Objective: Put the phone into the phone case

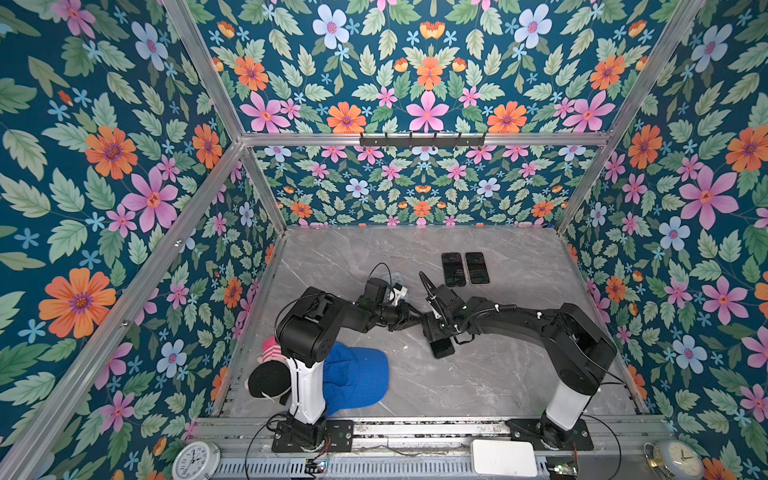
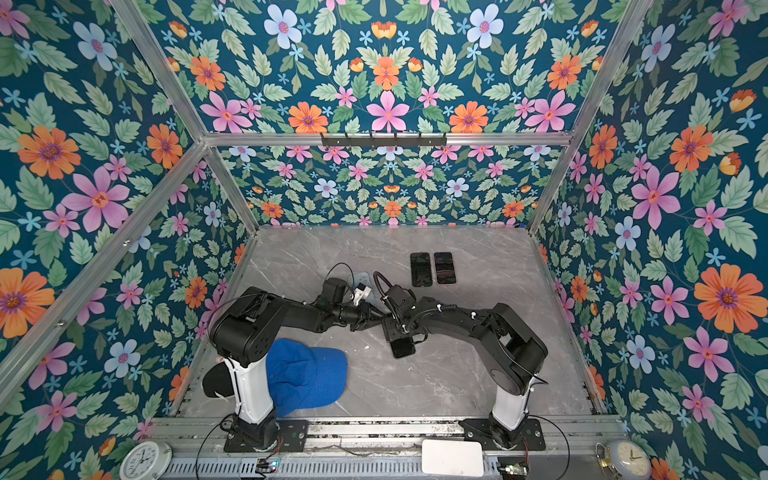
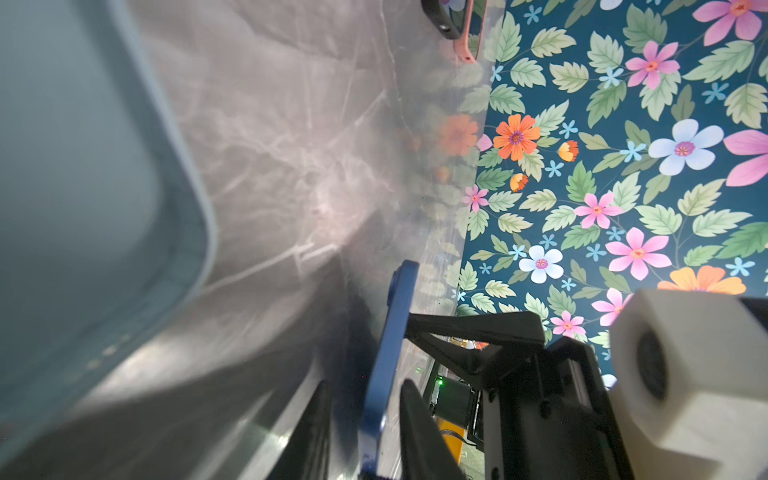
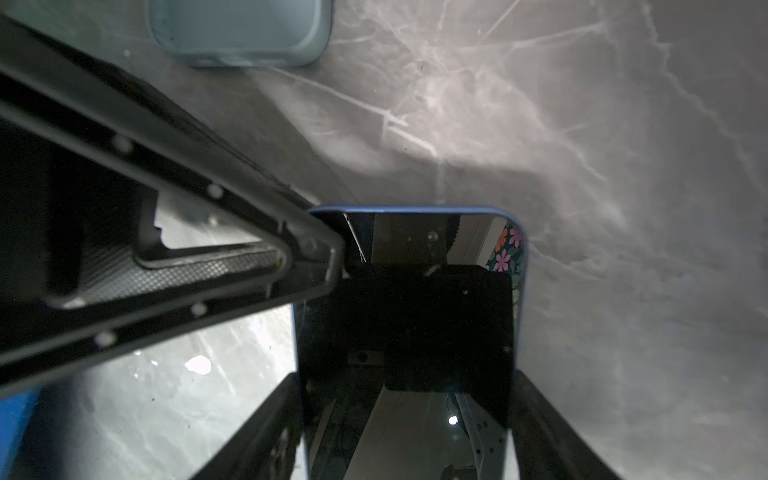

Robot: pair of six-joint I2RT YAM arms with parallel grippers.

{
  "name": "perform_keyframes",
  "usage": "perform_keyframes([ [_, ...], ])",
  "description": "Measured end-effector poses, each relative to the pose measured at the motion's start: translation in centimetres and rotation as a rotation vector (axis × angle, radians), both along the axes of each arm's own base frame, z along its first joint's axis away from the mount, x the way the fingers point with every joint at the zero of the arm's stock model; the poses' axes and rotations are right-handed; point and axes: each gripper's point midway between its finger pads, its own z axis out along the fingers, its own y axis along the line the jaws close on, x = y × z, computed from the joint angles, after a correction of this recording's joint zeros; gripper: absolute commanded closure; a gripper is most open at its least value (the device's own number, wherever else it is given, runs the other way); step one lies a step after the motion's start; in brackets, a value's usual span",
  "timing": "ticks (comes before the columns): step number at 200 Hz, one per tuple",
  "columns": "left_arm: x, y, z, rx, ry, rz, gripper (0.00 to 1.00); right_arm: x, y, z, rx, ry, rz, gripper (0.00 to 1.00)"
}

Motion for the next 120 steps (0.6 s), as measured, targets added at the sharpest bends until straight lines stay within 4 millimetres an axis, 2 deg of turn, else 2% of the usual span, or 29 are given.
perform_keyframes([
  [120,-0.06,-0.05,0.16,-0.014,-0.015,-0.001,0.89,-0.10,0.00,-0.11,0.002,0.003,0.001,0.46],
])
